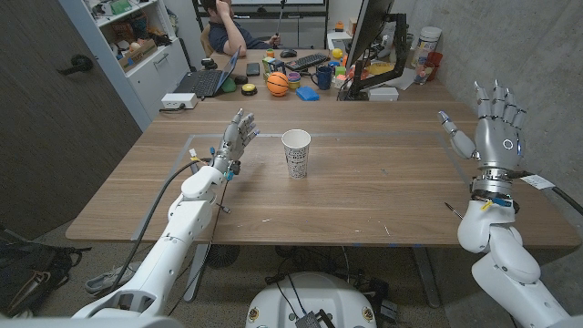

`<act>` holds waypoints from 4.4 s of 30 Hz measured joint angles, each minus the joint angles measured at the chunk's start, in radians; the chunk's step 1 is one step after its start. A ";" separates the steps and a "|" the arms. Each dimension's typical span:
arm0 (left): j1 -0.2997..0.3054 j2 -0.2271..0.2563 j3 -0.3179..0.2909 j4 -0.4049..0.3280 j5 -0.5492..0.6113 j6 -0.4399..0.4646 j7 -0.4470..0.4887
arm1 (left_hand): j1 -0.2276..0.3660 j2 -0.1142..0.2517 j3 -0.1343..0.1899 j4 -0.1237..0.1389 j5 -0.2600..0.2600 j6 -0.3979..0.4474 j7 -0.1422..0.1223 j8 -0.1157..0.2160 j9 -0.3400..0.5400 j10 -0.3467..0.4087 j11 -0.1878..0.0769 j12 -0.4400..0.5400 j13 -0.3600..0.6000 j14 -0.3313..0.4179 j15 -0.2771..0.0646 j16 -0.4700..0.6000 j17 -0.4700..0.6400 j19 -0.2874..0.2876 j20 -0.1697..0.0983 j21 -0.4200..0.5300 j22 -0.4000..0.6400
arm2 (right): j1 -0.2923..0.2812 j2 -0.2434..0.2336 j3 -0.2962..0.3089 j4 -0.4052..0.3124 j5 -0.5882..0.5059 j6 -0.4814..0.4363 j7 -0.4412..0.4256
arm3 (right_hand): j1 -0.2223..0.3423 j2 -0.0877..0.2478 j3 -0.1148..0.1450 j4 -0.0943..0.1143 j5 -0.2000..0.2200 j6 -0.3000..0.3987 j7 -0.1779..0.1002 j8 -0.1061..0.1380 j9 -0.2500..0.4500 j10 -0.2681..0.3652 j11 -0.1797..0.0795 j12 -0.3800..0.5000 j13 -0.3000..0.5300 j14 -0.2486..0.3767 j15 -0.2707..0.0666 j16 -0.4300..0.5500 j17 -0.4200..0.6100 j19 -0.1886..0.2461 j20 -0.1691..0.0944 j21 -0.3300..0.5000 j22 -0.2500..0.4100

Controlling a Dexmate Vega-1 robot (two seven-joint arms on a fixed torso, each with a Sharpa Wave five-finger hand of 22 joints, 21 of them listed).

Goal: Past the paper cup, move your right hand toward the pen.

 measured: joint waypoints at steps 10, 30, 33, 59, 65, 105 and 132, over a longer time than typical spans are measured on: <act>-0.010 0.001 0.003 0.016 -0.003 -0.003 -0.007 | 0.000 0.000 0.000 0.000 0.000 0.000 0.000 0.000 0.000 -0.004 -0.004 0.000 0.000 0.000 0.000 0.000 0.000 0.000 0.000 0.000 0.000 | -0.038 -0.001 0.004 -0.033 -0.022 -0.074 0.079 | 0.010 0.000 0.000 -0.008 0.011 0.016 0.000 0.006 0.000 0.009 0.009 0.000 0.000 -0.005 0.005 0.000 0.000 0.000 0.000 -0.003 0.000; -0.037 0.003 0.011 0.052 -0.005 -0.006 -0.017 | 0.000 0.000 -0.001 0.002 0.004 0.000 0.000 0.000 0.000 -0.004 -0.004 0.000 0.000 0.000 0.000 0.000 0.000 0.000 0.000 -0.004 0.000 | -0.069 -0.012 0.013 -0.035 -0.011 -0.148 0.180 | 0.060 0.005 -0.002 -0.034 0.056 0.139 0.002 0.021 -0.003 0.124 0.012 0.008 -0.005 0.024 -0.013 0.005 -0.003 0.000 0.000 -0.024 0.005; -0.040 0.003 0.012 0.056 -0.005 -0.006 -0.017 | 0.000 0.000 -0.004 0.004 0.004 0.000 0.000 0.000 0.000 -0.004 -0.004 0.000 0.000 0.000 0.000 0.000 0.000 0.000 0.000 -0.004 0.000 | -0.070 -0.014 0.013 -0.034 -0.007 -0.159 0.197 | 0.071 0.005 0.000 -0.039 0.062 0.167 0.003 0.024 -0.005 0.149 0.012 0.015 -0.005 0.046 -0.016 0.005 -0.003 0.000 0.000 -0.025 0.005; -0.065 0.003 0.020 0.090 -0.005 -0.009 -0.022 | 0.000 0.000 -0.008 0.000 0.004 0.000 0.000 0.000 0.000 -0.004 -0.004 0.000 0.000 0.000 0.000 0.000 0.000 0.000 0.000 -0.006 0.000 | -0.085 -0.074 0.014 -0.067 0.054 -0.264 0.417 | 0.142 0.006 -0.003 -0.074 0.102 0.203 0.004 -0.010 -0.004 0.225 0.011 -0.006 -0.005 0.142 -0.031 0.000 -0.007 0.037 0.007 -0.029 0.005; -0.071 0.003 0.021 0.098 -0.005 -0.011 -0.024 | 0.000 0.000 -0.008 0.000 0.004 0.000 0.000 0.000 0.000 -0.004 -0.004 0.000 0.000 0.000 0.000 0.000 0.000 0.000 0.000 -0.006 0.000 | -0.096 -0.100 0.020 -0.088 0.082 -0.289 0.501 | 0.151 0.001 -0.004 -0.076 0.106 0.188 0.005 -0.018 -0.004 0.218 0.018 -0.016 -0.005 0.145 -0.027 -0.008 -0.007 0.065 0.007 -0.029 0.005; -0.128 -0.003 0.038 0.199 -0.021 -0.044 -0.059 | 0.000 0.000 -0.018 0.004 0.008 0.000 0.000 0.000 0.000 -0.003 -0.003 0.000 0.000 0.000 0.000 0.000 0.000 0.002 0.002 -0.006 0.000 | -0.143 -0.240 0.019 -0.242 0.157 -0.490 0.830 | 0.329 0.006 0.011 -0.130 0.147 0.343 0.062 0.013 -0.002 0.404 0.057 0.023 0.002 0.399 -0.127 -0.026 0.000 0.437 0.007 0.032 0.012; -0.138 -0.002 0.042 0.222 -0.030 -0.061 -0.069 | -0.002 0.001 -0.026 0.004 0.008 0.000 0.000 0.000 0.000 -0.003 -0.003 0.000 0.000 0.000 0.000 0.000 0.000 0.002 0.002 -0.011 0.000 | -0.125 -0.346 -0.016 -0.285 0.222 -0.616 0.911 | 0.459 0.030 0.066 -0.149 0.124 0.358 0.093 0.009 0.003 0.426 0.053 0.015 0.007 0.411 -0.140 -0.043 0.009 0.477 0.005 0.039 0.011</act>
